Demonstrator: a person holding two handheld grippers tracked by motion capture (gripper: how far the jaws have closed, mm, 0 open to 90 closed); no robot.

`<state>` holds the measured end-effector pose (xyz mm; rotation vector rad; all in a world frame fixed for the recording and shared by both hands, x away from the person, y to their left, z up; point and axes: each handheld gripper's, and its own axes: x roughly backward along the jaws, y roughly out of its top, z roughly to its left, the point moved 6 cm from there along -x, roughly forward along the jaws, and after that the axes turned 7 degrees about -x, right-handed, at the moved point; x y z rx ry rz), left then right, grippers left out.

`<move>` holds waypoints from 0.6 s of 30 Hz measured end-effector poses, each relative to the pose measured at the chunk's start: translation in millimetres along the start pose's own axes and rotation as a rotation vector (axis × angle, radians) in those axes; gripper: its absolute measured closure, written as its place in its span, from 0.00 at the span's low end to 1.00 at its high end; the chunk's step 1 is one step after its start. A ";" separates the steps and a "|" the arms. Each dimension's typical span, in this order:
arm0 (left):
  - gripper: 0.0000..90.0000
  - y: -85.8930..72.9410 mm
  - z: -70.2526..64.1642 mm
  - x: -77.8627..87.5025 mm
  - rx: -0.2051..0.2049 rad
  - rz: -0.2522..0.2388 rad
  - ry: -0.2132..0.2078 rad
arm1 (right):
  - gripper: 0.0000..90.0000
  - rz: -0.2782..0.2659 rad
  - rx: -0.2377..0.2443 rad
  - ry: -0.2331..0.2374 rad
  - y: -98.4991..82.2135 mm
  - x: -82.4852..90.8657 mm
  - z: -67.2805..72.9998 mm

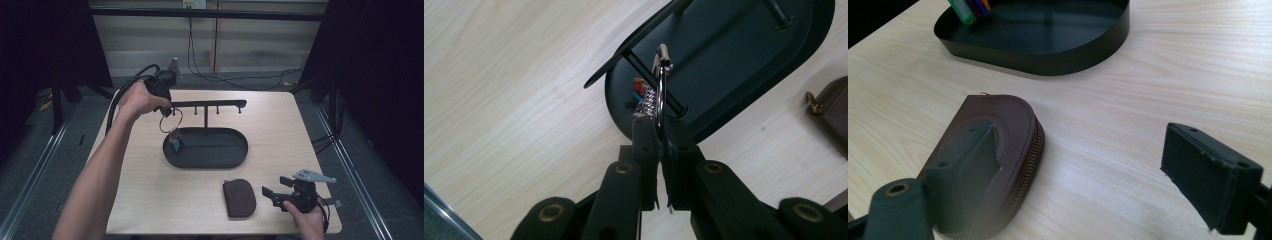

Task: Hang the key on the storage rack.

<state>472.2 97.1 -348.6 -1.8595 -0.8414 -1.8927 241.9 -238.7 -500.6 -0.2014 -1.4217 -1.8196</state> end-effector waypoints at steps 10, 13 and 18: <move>0.84 0.1 1.3 1.0 0.034 -0.004 0.029 | 0.16 0.002 0.001 -0.002 -0.4 0.4 -0.2; 0.74 -4.1 3.0 4.9 0.047 0.007 0.024 | 0.17 0.003 0.000 0.000 -0.5 0.4 0.6; 0.67 -8.5 -1.2 14.7 0.040 -0.030 0.033 | 0.17 0.005 0.008 0.000 -0.6 -0.4 1.0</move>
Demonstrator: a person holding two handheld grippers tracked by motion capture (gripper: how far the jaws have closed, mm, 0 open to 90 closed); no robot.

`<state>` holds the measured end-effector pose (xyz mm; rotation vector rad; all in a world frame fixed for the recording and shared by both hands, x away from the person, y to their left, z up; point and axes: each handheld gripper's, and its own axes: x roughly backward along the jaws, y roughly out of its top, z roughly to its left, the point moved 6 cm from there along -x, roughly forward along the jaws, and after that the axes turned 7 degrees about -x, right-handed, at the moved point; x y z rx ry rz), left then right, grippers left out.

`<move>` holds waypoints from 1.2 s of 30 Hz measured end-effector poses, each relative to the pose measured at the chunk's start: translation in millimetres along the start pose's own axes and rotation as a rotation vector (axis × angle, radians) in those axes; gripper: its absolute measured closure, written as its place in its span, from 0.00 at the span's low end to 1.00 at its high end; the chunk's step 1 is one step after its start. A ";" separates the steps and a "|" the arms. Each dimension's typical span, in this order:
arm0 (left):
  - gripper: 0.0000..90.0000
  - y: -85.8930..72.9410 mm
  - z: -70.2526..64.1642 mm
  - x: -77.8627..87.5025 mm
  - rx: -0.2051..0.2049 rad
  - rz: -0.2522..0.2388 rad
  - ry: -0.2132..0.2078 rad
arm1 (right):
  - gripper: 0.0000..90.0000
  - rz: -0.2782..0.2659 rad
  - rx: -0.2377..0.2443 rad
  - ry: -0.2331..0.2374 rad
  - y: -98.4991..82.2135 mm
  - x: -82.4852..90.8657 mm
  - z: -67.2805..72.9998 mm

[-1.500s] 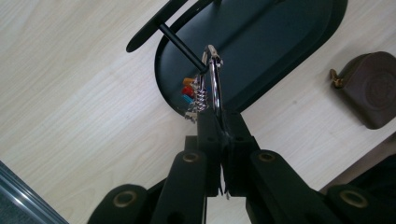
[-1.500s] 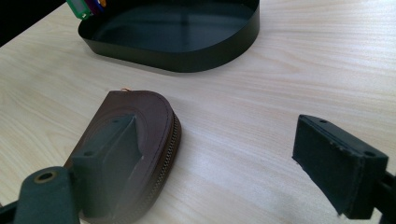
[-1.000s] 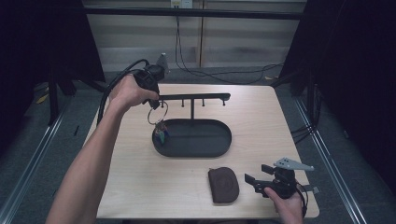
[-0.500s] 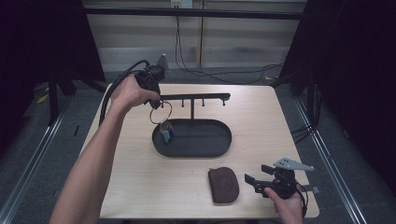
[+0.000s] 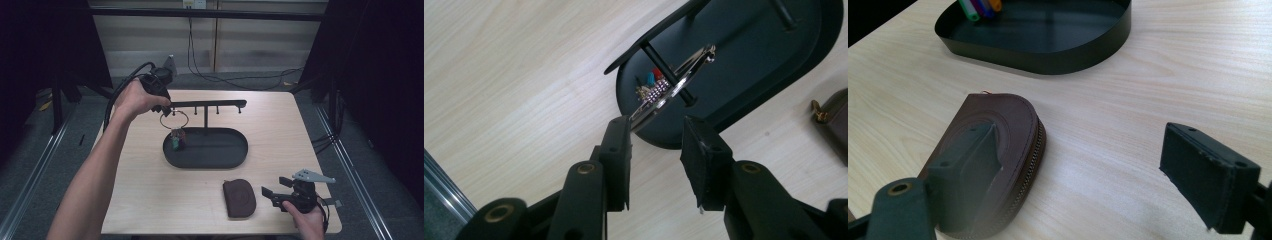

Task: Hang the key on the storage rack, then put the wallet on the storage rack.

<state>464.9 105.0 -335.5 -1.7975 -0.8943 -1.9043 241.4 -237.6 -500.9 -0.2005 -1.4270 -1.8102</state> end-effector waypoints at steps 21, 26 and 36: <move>0.42 -44.2 -10.4 -2.8 0.082 -0.189 -0.154 | 0.17 0.006 -0.006 -0.006 -0.6 -0.7 -0.6; 0.39 -56.5 -12.2 -15.1 0.090 -0.239 -0.196 | 0.17 0.006 -0.010 -0.008 -0.7 -0.5 -0.4; 0.35 -83.3 -16.3 -36.3 0.086 -0.363 -0.221 | 0.16 0.002 -0.015 -0.017 -0.7 0.2 -2.2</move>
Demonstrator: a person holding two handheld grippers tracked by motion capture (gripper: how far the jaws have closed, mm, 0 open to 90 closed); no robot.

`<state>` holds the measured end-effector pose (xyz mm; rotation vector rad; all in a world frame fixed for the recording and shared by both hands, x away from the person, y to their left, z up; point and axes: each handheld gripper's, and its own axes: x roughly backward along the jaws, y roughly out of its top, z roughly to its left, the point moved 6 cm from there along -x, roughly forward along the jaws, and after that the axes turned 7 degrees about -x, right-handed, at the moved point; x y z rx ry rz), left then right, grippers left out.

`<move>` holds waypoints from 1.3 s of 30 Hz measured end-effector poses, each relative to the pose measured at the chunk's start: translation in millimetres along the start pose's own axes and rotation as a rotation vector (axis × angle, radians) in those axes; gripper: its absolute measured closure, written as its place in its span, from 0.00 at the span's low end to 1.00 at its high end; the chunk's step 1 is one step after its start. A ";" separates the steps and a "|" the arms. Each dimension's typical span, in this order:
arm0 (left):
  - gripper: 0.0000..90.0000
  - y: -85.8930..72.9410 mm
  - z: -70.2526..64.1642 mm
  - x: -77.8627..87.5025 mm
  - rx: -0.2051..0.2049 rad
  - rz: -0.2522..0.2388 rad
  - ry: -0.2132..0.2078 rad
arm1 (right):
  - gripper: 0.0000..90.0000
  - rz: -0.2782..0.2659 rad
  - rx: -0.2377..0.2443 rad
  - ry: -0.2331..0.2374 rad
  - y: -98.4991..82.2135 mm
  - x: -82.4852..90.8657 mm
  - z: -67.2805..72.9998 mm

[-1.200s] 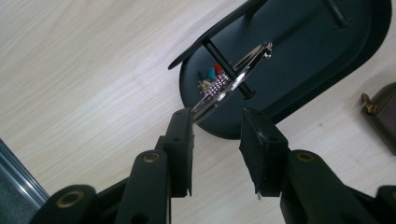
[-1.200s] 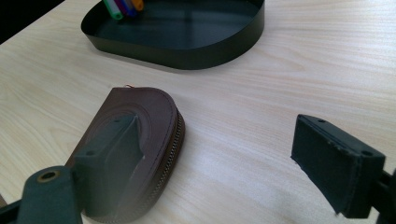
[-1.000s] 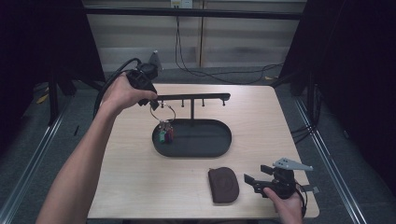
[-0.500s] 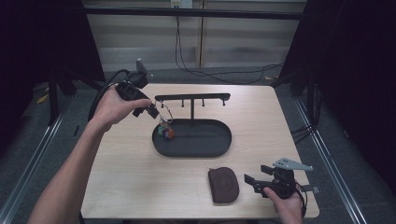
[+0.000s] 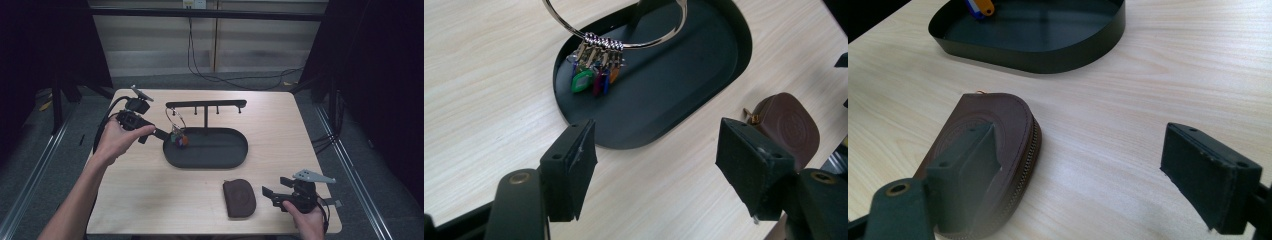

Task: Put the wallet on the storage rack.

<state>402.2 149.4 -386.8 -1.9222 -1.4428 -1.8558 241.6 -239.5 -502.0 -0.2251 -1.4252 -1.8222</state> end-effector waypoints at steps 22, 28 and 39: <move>0.19 -100.6 -19.3 -22.3 -0.034 -0.183 -0.066 | 0.19 -0.001 -0.028 0.004 0.0 -3.5 2.8; 0.21 -127.4 -28.7 -32.7 -0.042 -0.207 -0.042 | 0.22 0.014 -0.044 0.011 -0.4 -5.4 3.5; 0.20 -167.3 -44.5 -40.8 -0.060 -0.241 -0.075 | 0.25 0.090 -0.080 0.025 6.6 -7.9 14.6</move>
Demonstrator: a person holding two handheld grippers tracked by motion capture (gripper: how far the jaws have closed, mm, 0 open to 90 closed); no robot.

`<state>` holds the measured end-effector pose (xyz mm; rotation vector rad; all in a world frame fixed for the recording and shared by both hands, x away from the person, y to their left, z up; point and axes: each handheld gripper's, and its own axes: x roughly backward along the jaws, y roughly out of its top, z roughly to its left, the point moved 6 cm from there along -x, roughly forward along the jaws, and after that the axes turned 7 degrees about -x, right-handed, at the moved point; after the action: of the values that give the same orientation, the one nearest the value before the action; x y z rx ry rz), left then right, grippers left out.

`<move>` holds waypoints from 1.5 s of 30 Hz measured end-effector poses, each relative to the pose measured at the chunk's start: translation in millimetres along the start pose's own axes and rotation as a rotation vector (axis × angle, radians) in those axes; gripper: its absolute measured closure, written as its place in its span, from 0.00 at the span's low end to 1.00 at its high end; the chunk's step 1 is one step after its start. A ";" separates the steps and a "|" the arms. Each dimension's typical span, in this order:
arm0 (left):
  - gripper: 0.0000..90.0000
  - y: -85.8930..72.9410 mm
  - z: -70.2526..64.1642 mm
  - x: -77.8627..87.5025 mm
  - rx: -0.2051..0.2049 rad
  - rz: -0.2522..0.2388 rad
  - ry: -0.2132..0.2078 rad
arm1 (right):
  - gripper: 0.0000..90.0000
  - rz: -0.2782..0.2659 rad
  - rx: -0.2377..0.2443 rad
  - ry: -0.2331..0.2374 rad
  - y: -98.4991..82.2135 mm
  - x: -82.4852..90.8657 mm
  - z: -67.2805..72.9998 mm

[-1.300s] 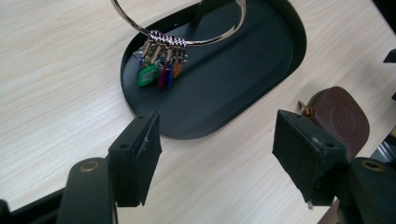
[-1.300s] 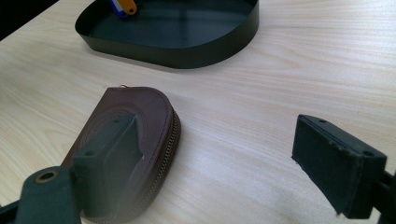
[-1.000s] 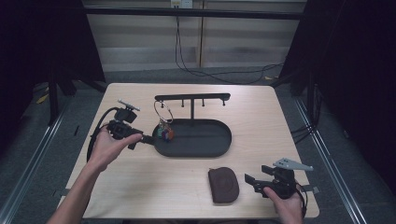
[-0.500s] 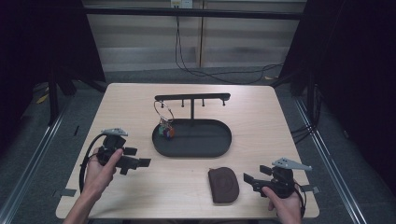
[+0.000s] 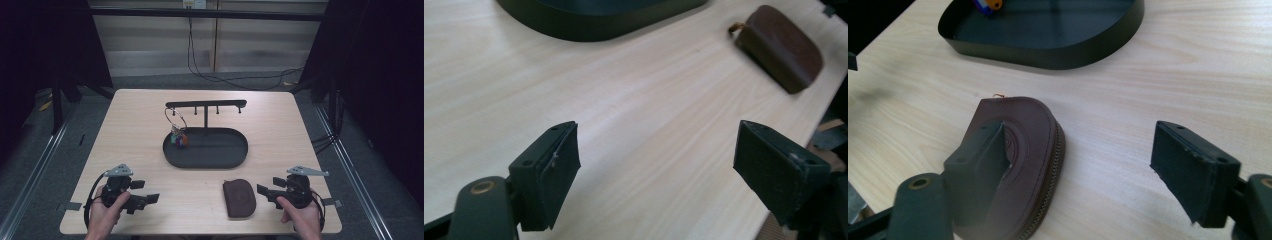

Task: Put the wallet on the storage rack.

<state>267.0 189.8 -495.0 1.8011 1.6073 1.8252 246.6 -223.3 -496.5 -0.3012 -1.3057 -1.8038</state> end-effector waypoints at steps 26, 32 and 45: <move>0.21 -13.0 -11.1 -0.6 -0.045 -0.023 -0.029 | 0.24 0.395 0.035 -0.055 13.2 -28.1 35.2; 0.21 -11.3 -12.2 1.1 -0.050 -0.038 -0.033 | 0.26 0.502 0.025 -0.117 14.6 -38.6 38.8; 0.21 -12.4 -13.7 -2.2 -0.060 -0.016 -0.046 | 0.25 0.630 -0.020 -0.163 14.4 -54.8 44.2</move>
<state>250.0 185.8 -501.5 1.7859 1.5295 1.7918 277.8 -158.9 -502.9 -0.7885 -1.1323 -1.2741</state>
